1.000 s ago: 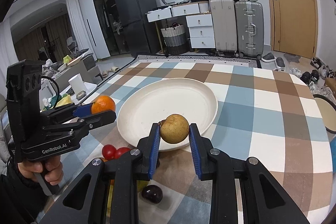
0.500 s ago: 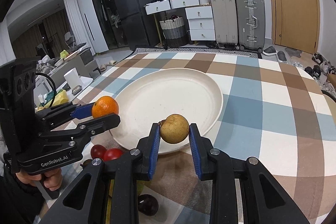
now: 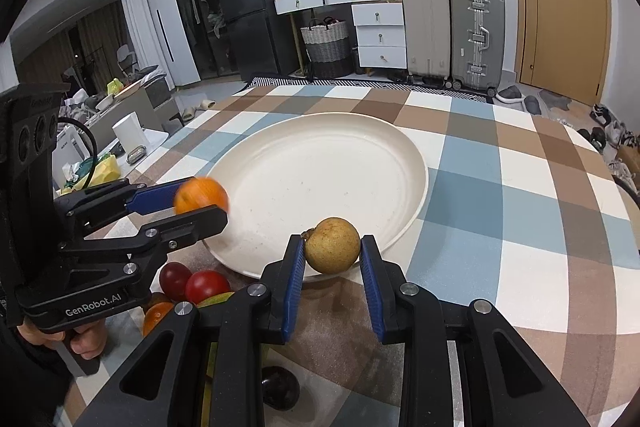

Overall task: Organize fruits
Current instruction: 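Open both grippers to drop the orange and kiwi onto the plate, then move the right gripper to the dark plum and close on it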

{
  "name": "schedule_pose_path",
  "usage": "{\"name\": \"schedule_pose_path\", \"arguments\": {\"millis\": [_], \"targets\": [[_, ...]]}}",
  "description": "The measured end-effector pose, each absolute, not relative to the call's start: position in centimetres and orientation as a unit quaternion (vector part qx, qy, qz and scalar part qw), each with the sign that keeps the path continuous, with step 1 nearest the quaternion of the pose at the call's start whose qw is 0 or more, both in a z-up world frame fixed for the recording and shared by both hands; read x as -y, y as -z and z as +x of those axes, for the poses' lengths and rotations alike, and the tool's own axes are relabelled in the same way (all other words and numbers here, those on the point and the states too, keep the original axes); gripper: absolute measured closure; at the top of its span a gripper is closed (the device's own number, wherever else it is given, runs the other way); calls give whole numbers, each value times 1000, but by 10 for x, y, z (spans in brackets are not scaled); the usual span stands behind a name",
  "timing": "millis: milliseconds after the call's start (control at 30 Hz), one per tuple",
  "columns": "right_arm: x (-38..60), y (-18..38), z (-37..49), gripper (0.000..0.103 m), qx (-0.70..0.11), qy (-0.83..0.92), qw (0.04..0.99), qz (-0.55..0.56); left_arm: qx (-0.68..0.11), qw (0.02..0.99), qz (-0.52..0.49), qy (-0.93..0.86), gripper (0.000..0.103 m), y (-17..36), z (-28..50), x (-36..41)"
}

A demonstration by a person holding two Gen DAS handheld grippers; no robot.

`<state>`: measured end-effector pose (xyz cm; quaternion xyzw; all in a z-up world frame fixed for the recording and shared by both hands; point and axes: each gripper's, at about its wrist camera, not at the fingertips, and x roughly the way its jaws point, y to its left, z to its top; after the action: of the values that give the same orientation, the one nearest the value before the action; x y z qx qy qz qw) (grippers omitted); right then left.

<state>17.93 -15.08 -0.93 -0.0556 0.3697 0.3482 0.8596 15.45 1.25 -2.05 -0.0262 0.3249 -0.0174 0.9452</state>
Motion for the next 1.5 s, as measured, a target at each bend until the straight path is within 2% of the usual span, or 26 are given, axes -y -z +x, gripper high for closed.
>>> {"name": "schedule_pose_path", "arguments": {"millis": [67, 133, 167, 200, 367, 467, 533, 667, 700, 1167, 1300, 1500], "targets": [[152, 8, 179, 74, -368, -352, 859, -50, -323, 946, -26, 15, 56, 20, 154, -13], [153, 6, 178, 72, -364, -357, 859, -47, -318, 948, -28, 10, 40, 19, 152, -15], [154, 5, 176, 70, -360, -356, 861, -47, -313, 949, -30, 8, 34, 18, 150, -16], [155, 5, 176, 64, -358, -355, 862, -47, -307, 951, -35, 6, 24, 17, 147, -18], [158, 2, 173, 60, -348, -349, 869, -54, -284, 958, -45, 0, 12, 12, 136, -24], [162, 3, 170, 45, -348, -353, 867, -48, -278, 960, -43, -4, 0, 10, 131, -23], [164, 3, 168, 27, -345, -351, 869, -48, -268, 963, -38, -10, 0, 8, 126, -21], [168, 0, 165, 8, -332, -347, 876, -42, -268, 963, -37, -10, 0, 7, 120, -20], [169, -1, 164, 0, -330, -346, 877, -42, -270, 962, -37, -11, 0, 7, 119, -20], [183, -4, 156, 0, -328, -340, 880, -54, -238, 970, -50, -10, 0, 2, 94, -23], [191, -8, 150, 0, -327, -338, 881, -55, -269, 963, -29, -9, 0, 5, 85, -17], [202, -10, 144, 0, -330, -346, 876, -59, -272, 961, -44, 11, 0, 6, 70, -18]]}}
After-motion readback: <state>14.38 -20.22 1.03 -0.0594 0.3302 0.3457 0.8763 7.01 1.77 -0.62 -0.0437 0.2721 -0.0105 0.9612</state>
